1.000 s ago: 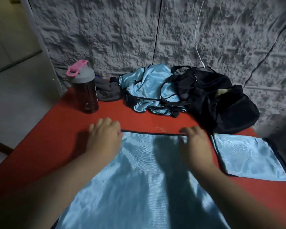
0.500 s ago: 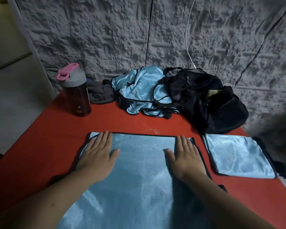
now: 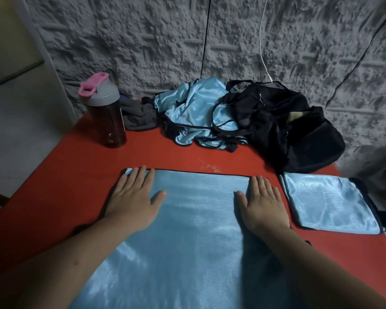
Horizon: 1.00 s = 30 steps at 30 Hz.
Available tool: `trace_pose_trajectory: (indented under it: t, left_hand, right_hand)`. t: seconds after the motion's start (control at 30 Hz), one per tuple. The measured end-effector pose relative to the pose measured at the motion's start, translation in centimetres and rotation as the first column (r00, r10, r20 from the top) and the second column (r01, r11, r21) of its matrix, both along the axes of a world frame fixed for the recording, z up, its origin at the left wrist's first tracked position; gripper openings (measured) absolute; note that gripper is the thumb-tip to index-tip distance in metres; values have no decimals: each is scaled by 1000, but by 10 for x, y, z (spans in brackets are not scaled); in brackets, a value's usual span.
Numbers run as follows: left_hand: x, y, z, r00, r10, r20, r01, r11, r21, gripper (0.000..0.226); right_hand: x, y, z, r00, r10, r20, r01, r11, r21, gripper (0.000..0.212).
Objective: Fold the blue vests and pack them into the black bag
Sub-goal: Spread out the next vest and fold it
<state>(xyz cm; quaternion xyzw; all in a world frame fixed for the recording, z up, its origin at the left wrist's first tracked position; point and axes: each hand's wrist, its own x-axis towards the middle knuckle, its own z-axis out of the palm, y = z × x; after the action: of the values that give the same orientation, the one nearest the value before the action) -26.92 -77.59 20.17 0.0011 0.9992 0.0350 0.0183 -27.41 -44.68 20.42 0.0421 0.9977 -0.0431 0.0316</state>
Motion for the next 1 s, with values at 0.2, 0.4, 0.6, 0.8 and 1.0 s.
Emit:
trace_pose_trajectory:
  t: [0.2,0.4,0.6,0.8,1.0]
  left_hand:
    - [0,-33,8,987,158,34,-158,987,-7,70]
    - [35,6,51,989,-21,-149,34,996,87,75]
    - [121,51,2,997,-82,1,81,995,53,81]
    - [123,33,-6,997,57,-46,-56,998,32,82]
    - [128,-4,-3,994,91,-52,-91,996,16,88]
  right_hand:
    - [2,15,15,999,-49,-19,49,998,-27,75]
    - [65,-81,59,958,234,-168,-275,915,-295,67]
    - [135,-88,8,963,266,-30,-267,946,-185,76]
    - [152,-27,13,989,146,-14,-146,983,-110,74]
    - [156,12,10,990,139,12,-138,989,-53,79]
